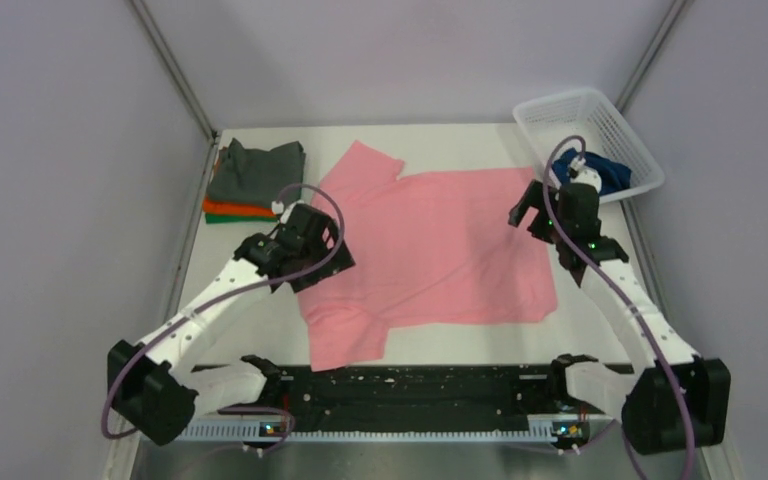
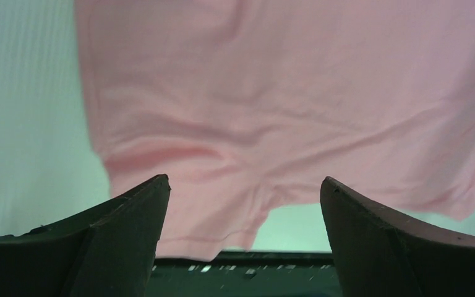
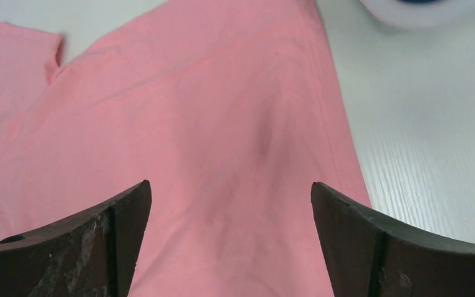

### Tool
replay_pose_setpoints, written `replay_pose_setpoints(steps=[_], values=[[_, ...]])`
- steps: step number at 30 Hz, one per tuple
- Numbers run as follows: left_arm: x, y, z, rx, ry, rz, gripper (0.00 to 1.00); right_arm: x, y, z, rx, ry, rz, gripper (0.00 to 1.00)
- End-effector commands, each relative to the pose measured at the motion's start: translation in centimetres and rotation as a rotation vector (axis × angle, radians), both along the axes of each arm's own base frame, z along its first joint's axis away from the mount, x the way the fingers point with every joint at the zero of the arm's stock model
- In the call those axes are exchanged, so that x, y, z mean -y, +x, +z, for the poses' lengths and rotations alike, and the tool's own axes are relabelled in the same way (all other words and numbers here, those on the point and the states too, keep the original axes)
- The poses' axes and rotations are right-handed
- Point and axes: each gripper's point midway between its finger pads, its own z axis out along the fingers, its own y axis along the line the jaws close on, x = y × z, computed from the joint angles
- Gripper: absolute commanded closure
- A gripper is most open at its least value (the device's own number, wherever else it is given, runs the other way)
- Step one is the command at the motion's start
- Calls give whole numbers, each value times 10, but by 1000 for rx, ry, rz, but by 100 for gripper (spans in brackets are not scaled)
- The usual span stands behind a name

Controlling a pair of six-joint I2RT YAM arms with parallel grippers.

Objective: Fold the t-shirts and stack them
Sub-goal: Flatten out the tshirt

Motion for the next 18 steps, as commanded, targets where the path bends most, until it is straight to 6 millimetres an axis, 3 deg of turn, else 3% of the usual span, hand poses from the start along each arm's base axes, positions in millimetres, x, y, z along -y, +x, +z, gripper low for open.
replay_pose_setpoints(steps=[1, 6, 9, 13, 18], values=[[-29, -89, -43, -241, 102, -16, 6, 9, -49, -36, -67, 78, -107, 1], [-32, -159, -72, -419, 149, -59, 9, 29, -78, -50, -103, 30, -193, 1], [-27, -185, -80, -484, 164, -90, 15, 33, -82, -50, -94, 16, -202, 1], [-23, -198, -101, -516, 168, -109, 23, 38, -84, -52, -97, 0, -222, 1], [-24, -182, -128, -434, 158, -29, 33, 36, -83, -53, -108, -8, -208, 1]])
